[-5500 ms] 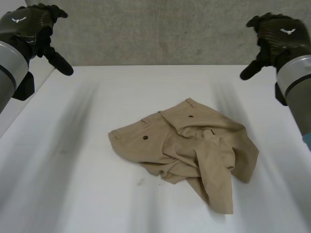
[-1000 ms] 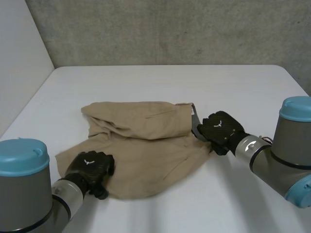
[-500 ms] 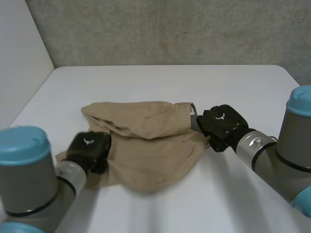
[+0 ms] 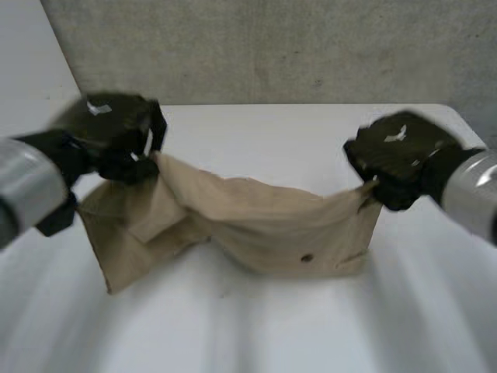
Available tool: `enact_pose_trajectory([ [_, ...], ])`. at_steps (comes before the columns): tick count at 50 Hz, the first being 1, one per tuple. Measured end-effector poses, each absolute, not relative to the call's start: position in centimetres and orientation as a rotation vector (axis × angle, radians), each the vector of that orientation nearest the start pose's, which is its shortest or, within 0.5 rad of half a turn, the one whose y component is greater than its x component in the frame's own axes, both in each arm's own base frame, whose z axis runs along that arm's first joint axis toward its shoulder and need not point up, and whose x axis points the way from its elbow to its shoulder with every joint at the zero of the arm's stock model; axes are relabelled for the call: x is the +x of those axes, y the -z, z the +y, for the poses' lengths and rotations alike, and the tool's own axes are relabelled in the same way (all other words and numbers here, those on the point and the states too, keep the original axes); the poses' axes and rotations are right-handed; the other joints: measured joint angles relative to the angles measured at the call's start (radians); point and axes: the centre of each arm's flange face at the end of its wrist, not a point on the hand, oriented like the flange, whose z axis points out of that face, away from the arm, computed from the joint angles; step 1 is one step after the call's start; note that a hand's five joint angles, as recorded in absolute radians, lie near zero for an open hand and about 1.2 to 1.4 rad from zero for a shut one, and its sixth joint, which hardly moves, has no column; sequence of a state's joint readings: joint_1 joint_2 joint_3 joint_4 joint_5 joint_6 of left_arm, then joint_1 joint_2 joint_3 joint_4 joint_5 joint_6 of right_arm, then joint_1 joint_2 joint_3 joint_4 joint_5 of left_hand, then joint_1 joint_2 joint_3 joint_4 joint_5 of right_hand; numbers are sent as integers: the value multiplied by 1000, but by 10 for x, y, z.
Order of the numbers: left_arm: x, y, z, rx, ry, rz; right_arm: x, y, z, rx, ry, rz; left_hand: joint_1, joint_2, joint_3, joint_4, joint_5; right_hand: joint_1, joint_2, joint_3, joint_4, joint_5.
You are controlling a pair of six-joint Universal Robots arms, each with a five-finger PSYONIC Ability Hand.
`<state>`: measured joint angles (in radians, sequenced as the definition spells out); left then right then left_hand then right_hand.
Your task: Fold the shorts.
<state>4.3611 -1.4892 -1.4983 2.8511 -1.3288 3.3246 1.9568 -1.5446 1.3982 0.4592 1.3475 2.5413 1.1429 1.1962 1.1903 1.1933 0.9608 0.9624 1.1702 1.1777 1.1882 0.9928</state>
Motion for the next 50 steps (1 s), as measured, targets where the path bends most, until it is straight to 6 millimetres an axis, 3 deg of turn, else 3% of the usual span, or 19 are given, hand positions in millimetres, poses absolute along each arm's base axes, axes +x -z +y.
enact_pose_trajectory([
  [1, -242, -306, -218, 962, 2108, 2527, 250, -298, -208, -1385, 1743, 2131, 0, 0, 0, 0, 0, 0, 0, 0, 0, 0],
  [6, -257, -254, -266, 985, 1890, 2639, 265, -257, -237, -1422, 1632, 2187, 0, 0, 0, 0, 0, 1, 0, 0, 0, 0],
  [10, -266, -242, -297, 993, 1873, 2588, 273, -247, -252, -1404, 1658, 2184, 0, 0, 0, 0, 0, 1, 0, 0, 0, 1],
  [11, -272, -244, -315, 992, 1914, 2517, 286, -245, -273, -1347, 1768, 2144, 0, 0, 0, 0, 0, 1, 0, 0, 0, 1],
  [14, -282, -276, -343, 951, 2119, 2297, 299, -263, -295, -1230, 1976, 2052, 0, 0, 1, 0, 0, 1, 0, 0, 0, 1],
  [17, -288, -328, -361, 860, 2385, 2011, 309, -304, -314, -1016, 2277, 1866, 0, 0, 1, 1, 0, 1, 0, 0, 3, 1],
  [18, -288, -332, -362, 852, 2406, 1988, 309, -313, -317, -976, 2327, 1827, 0, 0, 1, 1, 0, 1, 0, 0, 3, 1],
  [19, -289, -351, -364, 813, 2493, 1885, 310, -329, -319, -900, 2414, 1752, 0, 0, 1, 1, 0, 1, 0, 0, 4, 1],
  [20, -290, -393, -362, 724, 2668, 1662, 309, -365, -320, -744, 2573, 1583, 0, 1, 1, 3, 0, 1, 0, 0, 4, 1],
  [22, -288, -435, -351, 633, 2823, 1452, 305, -399, -315, -605, 2696, 1412, 0, 1, 1, 3, 0, 1, 0, 0, 4, 1],
  [27, -282, -481, -322, 517, 3026, 1245, 297, -434, -301, -478, 2795, 1231, 0, 1, 1, 3, 0, 1, 0, 0, 4, 1],
  [30, -279, -479, -310, 509, 3075, 1294, 294, -433, -294, -494, 2790, 1226, 0, 1, 1, 4, 0, 7, 0, 0, 4, 1],
  [34, -273, -440, -306, 544, 3017, 1525, 295, -410, -289, -591, 2721, 1316, 0, 2, 1, 4, 0, 7, 0, 0, 4, 1],
  [42, -259, -331, -314, 606, 2703, 1977, 298, -314, -283, -872, 2399, 1656, 0, 3, 3, 4, 0, 7, 0, 0, 4, 1],
  [43, -259, -331, -314, 606, 2703, 1977, 298, -314, -283, -872, 2399, 1656, 0, 3, 3, 4, 0, 7, 0, 0, 4, 1],
  [45, -260, -269, -319, 666, 2529, 2163, 299, -267, -283, -962, 2242, 1805, 0, 3, 3, 4, 0, 7, 0, 0, 4, 1],
  [46, -260, -269, -319, 666, 2529, 2163, 299, -267, -283, -962, 2242, 1805, 0, 3, 3, 4, 0, 7, 0, 0, 4, 1],
  [47, -262, -234, -320, 713, 2423, 2251, 300, -237, -283, -1014, 2146, 1894, 0, 3, 3, 4, 0, 7, 0, 0, 4, 1],
  [50, -265, -187, -320, 803, 2260, 2343, 299, -195, -281, -1091, 2020, 2008, 0, 3, 3, 4, 0, 7, 0, 0, 4, 1],
])
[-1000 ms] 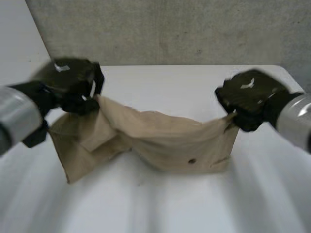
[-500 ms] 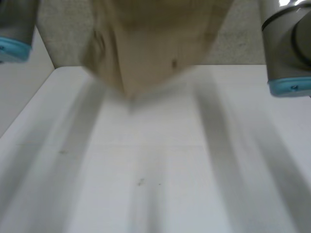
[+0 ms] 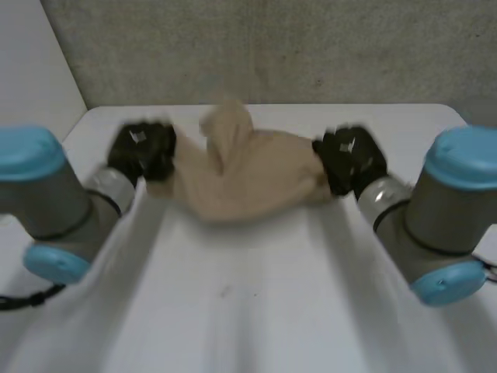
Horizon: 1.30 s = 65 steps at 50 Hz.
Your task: Fold the shorts.
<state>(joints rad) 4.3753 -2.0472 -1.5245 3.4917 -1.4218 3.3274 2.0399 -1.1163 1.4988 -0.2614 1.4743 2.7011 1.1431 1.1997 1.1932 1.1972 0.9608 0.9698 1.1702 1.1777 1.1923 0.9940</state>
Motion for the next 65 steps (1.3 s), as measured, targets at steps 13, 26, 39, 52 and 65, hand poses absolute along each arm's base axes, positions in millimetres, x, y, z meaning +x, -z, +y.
enact_pose_trajectory([
  [13, -267, -147, -292, 1156, 1933, 2271, 282, -158, -254, -1195, 1858, 2149, -630, -651, -643, -647, -587, 0, 0, 0, 0, 0],
  [26, -250, -209, -257, 1050, 2109, 2194, 270, -155, -247, -1027, 1744, 2245, -878, -923, -923, -923, -862, 0, 0, 0, 0, 0],
  [39, -214, -176, -260, 788, 2004, 2539, 263, -151, -256, -937, 1705, 2292, -360, -436, -431, -434, -377, 0, 0, 0, 0, 0],
  [52, -208, -147, -271, 865, 1857, 2801, 263, -147, -256, -947, 1693, 2298, -368, -421, -411, -416, -350, 0, 0, 0, 0, 0],
  [65, -218, -128, -302, 891, 1825, 2801, 265, -145, -254, -963, 1683, 2293, -442, -505, -494, -508, -442, 0, 0, 0, 0, 0],
])
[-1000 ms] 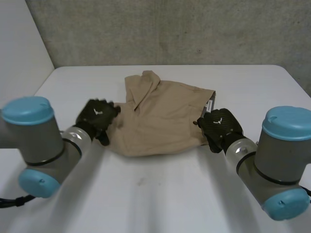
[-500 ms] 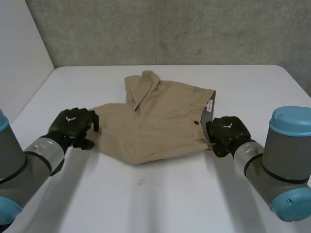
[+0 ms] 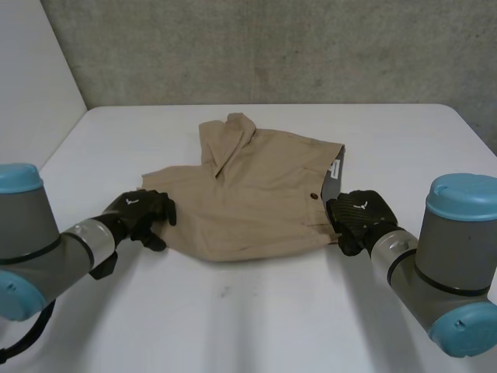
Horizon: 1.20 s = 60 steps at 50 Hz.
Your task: Fold the shorts.
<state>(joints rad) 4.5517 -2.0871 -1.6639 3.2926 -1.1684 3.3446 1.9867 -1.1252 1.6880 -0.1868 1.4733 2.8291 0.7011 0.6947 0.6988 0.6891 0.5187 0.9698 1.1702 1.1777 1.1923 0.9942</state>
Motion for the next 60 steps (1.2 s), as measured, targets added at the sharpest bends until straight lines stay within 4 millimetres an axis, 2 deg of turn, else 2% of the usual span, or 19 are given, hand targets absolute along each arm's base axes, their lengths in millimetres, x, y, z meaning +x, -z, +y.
enact_pose_trajectory([
  [8, -229, -121, -318, 894, 1831, 2759, 265, -145, -255, -963, 1684, 2294, 0, -2, 0, -2, -6, 0, 0, 0, 0, 0],
  [15, -236, -117, -324, 927, 1825, 2743, 264, -144, -256, -961, 1685, 2297, 0, -2, 0, -1, -6, 0, 0, 0, 0, 0],
  [41, -238, -109, -327, 1034, 1798, 2666, 264, -139, -259, -961, 1677, 2312, 101, 107, 101, 109, 97, 0, 0, 0, 0, 0],
  [43, -238, -110, -327, 1035, 1800, 2664, 264, -139, -259, -961, 1677, 2312, 153, 159, 152, 161, 149, 0, 0, 0, 0, 0],
  [44, -238, -110, -328, 1035, 1804, 2660, 264, -139, -259, -961, 1677, 2312, 244, 256, 248, 257, 243, 0, 0, 0, 0, 0],
  [46, -238, -111, -329, 1033, 1806, 2658, 264, -139, -259, -961, 1677, 2312, 244, 256, 248, 257, 243, 0, 0, 0, 0, 0],
  [47, -238, -112, -329, 1030, 1808, 2655, 264, -140, -259, -961, 1677, 2311, 424, 471, 460, 475, 447, 0, 0, 0, 0, 0],
  [52, -236, -123, -329, 1012, 1829, 2630, 264, -141, -259, -961, 1683, 2309, 424, 496, 487, 503, 451, 0, 0, 0, 0, 0],
  [56, -234, -146, -320, 999, 1860, 2601, 264, -143, -258, -968, 1692, 2304, 424, 496, 487, 503, 451, 0, 0, 0, 0, 0],
  [60, -231, -174, -301, 1001, 1882, 2583, 264, -147, -257, -992, 1709, 2292, 424, 496, 487, 503, 451, 0, 0, 0, 0, 0],
])
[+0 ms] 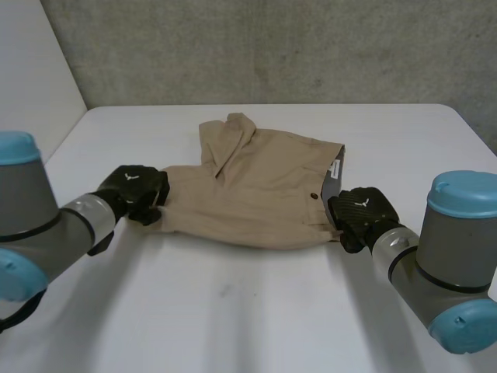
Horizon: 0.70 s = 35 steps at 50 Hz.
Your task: Fold the shorts.
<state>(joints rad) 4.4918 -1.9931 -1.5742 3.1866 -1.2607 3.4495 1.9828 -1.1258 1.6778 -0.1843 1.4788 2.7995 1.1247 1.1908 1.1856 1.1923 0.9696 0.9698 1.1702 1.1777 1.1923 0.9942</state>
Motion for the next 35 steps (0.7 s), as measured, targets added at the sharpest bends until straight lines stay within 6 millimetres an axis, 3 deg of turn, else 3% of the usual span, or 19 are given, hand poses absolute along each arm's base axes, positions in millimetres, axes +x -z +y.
enact_pose_trajectory([
  [7, -225, -209, -262, 1024, 1911, 2549, 264, -156, -251, -1094, 1740, 2273, 0, 3, 1, 0, 0, 0, 0, 0, 0, 0],
  [9, -219, -220, -242, 1052, 1902, 2521, 262, -163, -246, -1197, 1741, 2274, 0, 3, 1, 0, 0, 0, 0, 0, 0, 0],
  [10, -219, -220, -242, 1052, 1902, 2521, 262, -163, -246, -1197, 1741, 2274, 0, 3, 1, 0, 0, 0, 0, 0, 0, 0],
  [19, -201, -202, -181, 1294, 1528, 2555, 248, -173, -223, -1550, 1588, 2317, 0, 3, 1, 0, 0, 0, 0, 0, 0, 0],
  [25, -195, -189, -136, 1411, 1240, 2700, 233, -173, -195, -1825, 1311, 2345, 0, 3, 1, 1, 0, 0, 0, 0, 0, 0],
  [30, -197, -183, -111, 1488, 1139, 2747, 219, -170, -174, -1991, 1092, 2334, 0, 2, 1, 0, 0, 0, 0, 0, 0, 0],
  [33, -199, -182, -108, 1514, 1170, 2724, 215, -169, -170, -2025, 1053, 2322, -135, -163, -159, -165, -132, 0, 0, 0, 0, 0],
  [35, -203, -183, -113, 1520, 1245, 2677, 214, -168, -171, -2024, 1068, 2315, -432, -456, -447, -459, -412, 0, 0, 0, 0, 0],
])
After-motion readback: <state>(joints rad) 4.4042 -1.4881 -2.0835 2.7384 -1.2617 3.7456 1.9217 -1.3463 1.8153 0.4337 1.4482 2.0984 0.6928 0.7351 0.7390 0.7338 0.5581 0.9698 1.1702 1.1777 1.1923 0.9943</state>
